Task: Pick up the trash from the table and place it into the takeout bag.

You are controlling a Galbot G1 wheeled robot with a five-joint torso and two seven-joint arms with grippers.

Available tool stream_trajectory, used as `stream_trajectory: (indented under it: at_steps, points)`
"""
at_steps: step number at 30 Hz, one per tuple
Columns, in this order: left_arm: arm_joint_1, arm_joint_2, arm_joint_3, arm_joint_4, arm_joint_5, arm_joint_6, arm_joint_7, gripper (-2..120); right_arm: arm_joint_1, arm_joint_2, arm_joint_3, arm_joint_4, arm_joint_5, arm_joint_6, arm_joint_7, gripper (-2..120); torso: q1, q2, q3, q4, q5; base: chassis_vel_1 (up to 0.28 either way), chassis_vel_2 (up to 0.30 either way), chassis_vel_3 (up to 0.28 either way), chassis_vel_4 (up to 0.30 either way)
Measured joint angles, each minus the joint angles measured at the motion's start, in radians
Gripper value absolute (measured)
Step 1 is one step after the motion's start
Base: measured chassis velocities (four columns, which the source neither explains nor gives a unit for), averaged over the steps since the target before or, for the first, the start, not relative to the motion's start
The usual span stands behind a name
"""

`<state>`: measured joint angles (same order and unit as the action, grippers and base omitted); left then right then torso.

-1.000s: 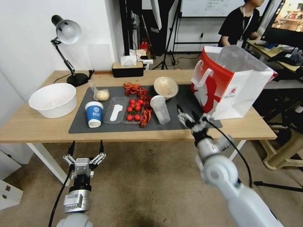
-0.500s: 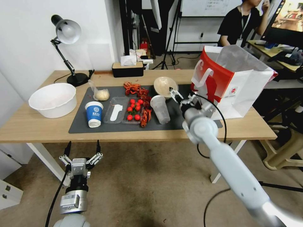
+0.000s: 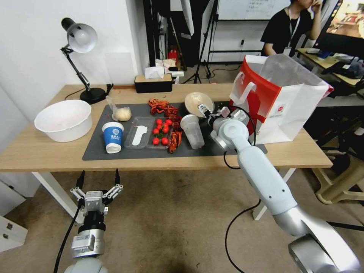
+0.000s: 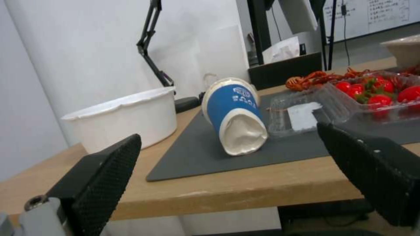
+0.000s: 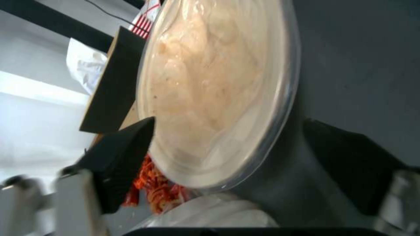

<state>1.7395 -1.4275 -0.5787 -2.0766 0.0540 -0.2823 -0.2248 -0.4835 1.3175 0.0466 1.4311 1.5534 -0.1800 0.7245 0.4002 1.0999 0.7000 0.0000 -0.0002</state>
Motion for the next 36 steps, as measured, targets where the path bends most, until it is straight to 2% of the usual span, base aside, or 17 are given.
stream_trajectory:
  at_steps: [5, 7, 9, 10, 13, 15, 21, 22, 25, 27, 29, 31, 32, 33, 34, 35, 36]
  points:
    - [-0.001, 0.0, 0.003, 0.004, -0.003, -0.004, -0.001, 100, 0.01, 0.029, 0.004, -0.021, 0.011, -0.007, 0.009, 69, 0.0, 0.0, 0.0, 0.0, 0.0001, 0.0, 0.0, 0.0, 0.0]
    - [-0.001, 0.001, 0.006, 0.005, -0.007, -0.005, -0.001, 100, 0.007, 0.031, 0.01, -0.023, 0.013, -0.009, 0.014, 55, 0.0, 0.0, 0.0, -0.0002, 0.0001, 0.0, 0.0, 0.0, 0.0]
    - [-0.001, 0.001, 0.007, 0.005, -0.007, -0.005, -0.001, 100, 0.006, 0.03, 0.011, -0.023, 0.015, -0.009, 0.014, 54, 0.0, 0.0, 0.0, -0.0001, 0.0002, 0.0, 0.0, 0.0, 0.0]
    - [-0.002, 0.001, 0.007, 0.005, -0.008, -0.006, -0.001, 100, 0.003, 0.026, 0.012, -0.023, 0.02, -0.01, 0.014, 45, 0.0, 0.0, 0.0, -0.0001, 0.0002, 0.0, 0.0, 0.0, 0.0]
    - [-0.002, 0.001, 0.008, 0.005, -0.008, -0.007, -0.001, 100, 0.001, 0.022, 0.014, -0.021, 0.026, -0.01, 0.014, 39, 0.0, 0.0, 0.0, -0.0001, 0.0002, 0.0, 0.0, 0.0, 0.0]
    - [-0.003, 0.001, 0.009, 0.005, -0.009, -0.008, -0.001, 100, -0.003, 0.014, 0.021, -0.015, 0.034, -0.011, 0.011, 26, 0.0, 0.0, 0.0, -0.0001, 0.0002, 0.0, 0.0, 0.0, 0.0]
    - [-0.002, 0.001, 0.01, 0.005, -0.009, -0.01, -0.002, 100, -0.007, 0.0, 0.022, -0.013, 0.002, -0.017, -0.014, 13, 0.0, 0.0, 0.0, 0.0001, 0.0002, 0.0, 0.0, 0.0, 0.0]
    - [-0.002, 0.001, 0.01, 0.005, -0.01, -0.012, -0.003, 100, -0.016, -0.017, 0.013, -0.003, -0.057, -0.017, -0.058, 3, 0.0, 0.0, 0.0, -0.0002, 0.0003, 0.0, 0.0, 0.0, 0.0]
    - [-0.002, 0.0, 0.011, 0.005, -0.01, -0.013, -0.005, 100, -0.024, -0.028, 0.004, 0.009, -0.102, -0.017, -0.089, 0, 0.0, 0.0, 0.0, -0.0002, 0.0003, 0.0, 0.0, 0.0, 0.0]
    - [-0.002, -0.001, 0.014, 0.005, -0.011, -0.014, -0.016, 100, -0.04, -0.06, -0.029, 0.045, -0.312, 0.013, -0.206, 0, 0.0, 0.0, 0.0, 0.0, 0.0002, 0.0, 0.0, 0.0, 0.0]
    - [-0.002, 0.0, 0.015, 0.005, -0.011, -0.015, -0.017, 100, -0.042, -0.066, -0.035, 0.051, -0.361, 0.024, -0.232, 0, 0.0, 0.0, 0.0, -0.0001, 0.0003, 0.0, 0.0, 0.0, 0.0]
    - [-0.002, 0.0, 0.018, 0.005, -0.012, -0.015, -0.02, 100, -0.04, -0.094, -0.062, 0.07, -0.59, 0.1, -0.363, 0, 0.0, 0.0, 0.0, -0.0001, 0.0004, 0.0, 0.0, 0.0, 0.0]
    - [-0.002, 0.0, 0.018, 0.005, -0.012, -0.015, -0.02, 100, -0.04, -0.094, -0.062, 0.07, -0.59, 0.1, -0.363, 0, 0.0, 0.0, 0.0, -0.0001, 0.0004, 0.0, 0.0, 0.0, 0.0]
    - [-0.002, 0.0, 0.019, 0.005, -0.012, -0.016, -0.022, 100, -0.033, -0.106, -0.069, 0.073, -0.717, 0.148, -0.417, 0, 0.0, 0.0, 0.0, -0.0001, 0.0004, 0.0, 0.0, 0.0, 0.0]
    - [-0.002, 0.0, 0.019, 0.004, -0.012, -0.016, -0.022, 100, -0.028, -0.111, -0.07, 0.077, -0.79, 0.174, -0.439, 0, 0.0, 0.0, 0.0, -0.0001, 0.0002, 0.0, 0.0, 0.0, 0.0]
    - [-0.002, 0.0, 0.019, 0.004, -0.012, -0.016, -0.022, 100, -0.028, -0.111, -0.07, 0.077, -0.79, 0.174, -0.439, 0, 0.0, 0.0, 0.0, -0.0001, 0.0002, 0.0, 0.0, 0.0, 0.0]
    - [-0.002, 0.0, 0.019, 0.004, -0.012, -0.017, -0.024, 100, -0.019, -0.118, -0.07, 0.09, -0.898, 0.209, -0.456, 0, 0.0, 0.0, 0.0, 0.0, 0.0002, 0.0, 0.0, 0.0, 0.0]
